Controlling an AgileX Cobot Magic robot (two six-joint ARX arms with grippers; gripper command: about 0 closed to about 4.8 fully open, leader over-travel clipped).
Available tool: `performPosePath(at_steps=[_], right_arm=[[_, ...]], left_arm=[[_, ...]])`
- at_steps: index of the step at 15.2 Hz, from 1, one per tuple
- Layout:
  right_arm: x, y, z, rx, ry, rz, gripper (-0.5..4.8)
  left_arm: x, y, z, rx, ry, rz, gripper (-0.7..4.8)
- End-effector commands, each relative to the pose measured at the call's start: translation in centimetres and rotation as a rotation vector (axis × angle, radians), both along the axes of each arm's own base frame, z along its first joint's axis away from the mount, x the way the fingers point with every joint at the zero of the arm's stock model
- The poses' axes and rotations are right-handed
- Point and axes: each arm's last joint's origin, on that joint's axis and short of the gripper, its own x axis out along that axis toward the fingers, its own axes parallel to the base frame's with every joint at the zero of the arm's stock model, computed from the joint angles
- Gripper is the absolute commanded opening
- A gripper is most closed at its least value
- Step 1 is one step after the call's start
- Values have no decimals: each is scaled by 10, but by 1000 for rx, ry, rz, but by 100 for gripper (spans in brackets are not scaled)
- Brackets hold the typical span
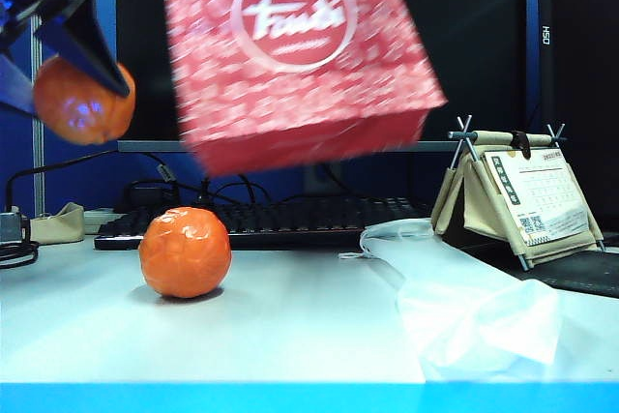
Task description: Open the paper bag and put two oranges into the paper bag.
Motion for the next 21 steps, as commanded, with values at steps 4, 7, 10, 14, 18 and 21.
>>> performPosePath(at_steps=[4,7,10,14,18,21], right_arm=[[-92,-51,66,-88,99,-18,-6],[-132,-70,78,-92,122,46,-6],[-158,-83,74,-132,214,78,-6],[-163,-82,72,-142,250,150,-6],[-164,-82,72,-139,247,191,-5],[-160,-80,70,-155,243,192,-6]], left_arm=[[-4,-2,104,5,-236,-148,-5],[-14,-3,158,-107,-355,-245,-5],[-20,-6,207,-247,-426,-364,-5],[4,-16,214,-408,-310,-565,-5],[34,-25,200,-479,-220,-616,-5],[34,-31,211,-530,-245,-646,-5]])
